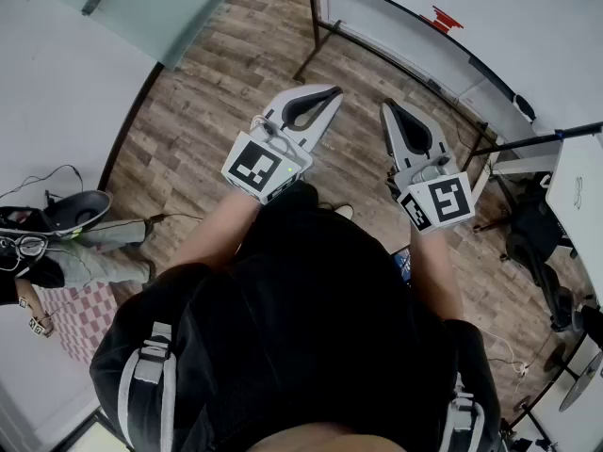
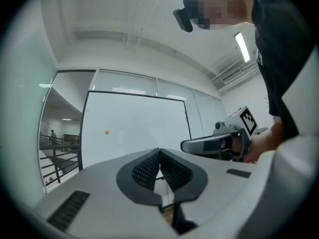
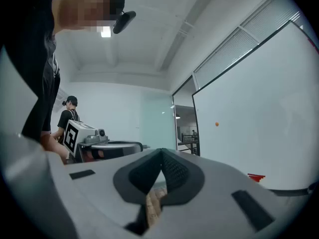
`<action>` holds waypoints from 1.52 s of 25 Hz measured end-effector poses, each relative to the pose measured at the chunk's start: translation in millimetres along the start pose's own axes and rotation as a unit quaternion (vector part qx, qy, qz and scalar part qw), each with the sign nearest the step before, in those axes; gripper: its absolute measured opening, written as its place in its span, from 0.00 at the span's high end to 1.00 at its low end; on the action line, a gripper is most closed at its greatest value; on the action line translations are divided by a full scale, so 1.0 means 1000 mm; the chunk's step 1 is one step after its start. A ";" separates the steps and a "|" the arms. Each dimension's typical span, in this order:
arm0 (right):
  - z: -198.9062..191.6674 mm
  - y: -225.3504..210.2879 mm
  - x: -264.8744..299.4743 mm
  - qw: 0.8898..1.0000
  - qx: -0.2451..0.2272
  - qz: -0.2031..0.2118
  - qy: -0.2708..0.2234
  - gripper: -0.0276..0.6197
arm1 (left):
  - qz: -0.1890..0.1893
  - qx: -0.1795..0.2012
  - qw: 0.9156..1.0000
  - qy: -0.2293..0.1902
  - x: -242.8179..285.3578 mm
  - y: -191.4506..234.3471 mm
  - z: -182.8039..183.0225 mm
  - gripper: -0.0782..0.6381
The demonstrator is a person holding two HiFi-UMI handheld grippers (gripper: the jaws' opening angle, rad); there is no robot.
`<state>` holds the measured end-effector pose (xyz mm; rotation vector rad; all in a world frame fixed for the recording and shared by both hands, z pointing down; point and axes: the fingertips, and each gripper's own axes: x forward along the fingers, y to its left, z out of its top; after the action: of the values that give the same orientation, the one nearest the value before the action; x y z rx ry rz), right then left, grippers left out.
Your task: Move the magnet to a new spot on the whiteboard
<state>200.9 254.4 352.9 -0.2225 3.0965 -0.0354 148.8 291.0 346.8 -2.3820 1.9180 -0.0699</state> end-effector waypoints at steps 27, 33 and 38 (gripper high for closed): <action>0.013 -0.023 0.047 1.000 0.012 0.007 -0.026 0.96 | 0.013 -0.003 1.000 0.000 0.015 0.058 0.006 0.88; 0.014 -0.034 0.098 1.000 -0.004 0.002 -0.016 0.96 | 0.004 -0.006 1.000 0.000 0.028 0.108 0.004 0.88; 0.015 -0.051 0.147 1.000 -0.006 -0.028 -0.014 0.96 | -0.004 0.000 1.000 0.001 0.034 0.163 0.002 0.88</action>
<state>63.1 182.3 334.0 -0.3063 3.0627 -0.0161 -1.9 223.4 329.5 -2.3910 1.9096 -0.0713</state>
